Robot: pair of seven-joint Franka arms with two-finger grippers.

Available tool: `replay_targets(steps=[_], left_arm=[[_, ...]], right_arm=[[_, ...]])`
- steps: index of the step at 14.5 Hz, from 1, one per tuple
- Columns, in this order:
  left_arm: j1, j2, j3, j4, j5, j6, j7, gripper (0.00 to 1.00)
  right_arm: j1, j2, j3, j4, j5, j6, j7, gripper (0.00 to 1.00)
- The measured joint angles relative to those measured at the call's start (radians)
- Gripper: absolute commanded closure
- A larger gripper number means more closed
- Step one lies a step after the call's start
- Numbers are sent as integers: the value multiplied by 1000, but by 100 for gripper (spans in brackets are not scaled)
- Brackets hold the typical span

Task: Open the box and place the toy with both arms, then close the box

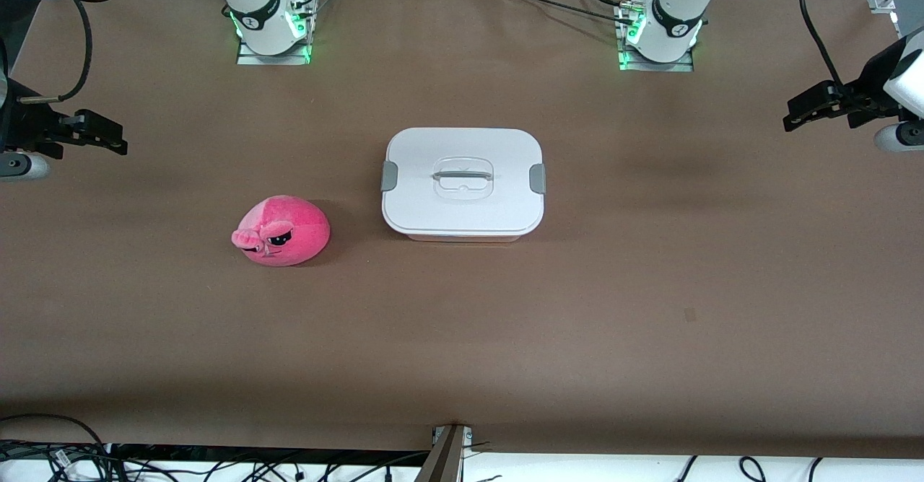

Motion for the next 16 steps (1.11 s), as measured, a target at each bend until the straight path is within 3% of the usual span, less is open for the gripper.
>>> replay_targets(steps=[5,9,13,16], left_arm=[[0,0,-15,2,7,0,9,0],[-39,32,-92,5,6,0,122,0],[-184,185,-156,114,-47,31,254,0],[-311,303,-169,164,-126,161,328,0]], right_arm=[[0,0,-1,0,0,0,0,0],[-1,2,-1,0,0,0,0,0],[3,36,3,0,0,20,0,0],[6,103,6,-1,2,47,-1,0]])
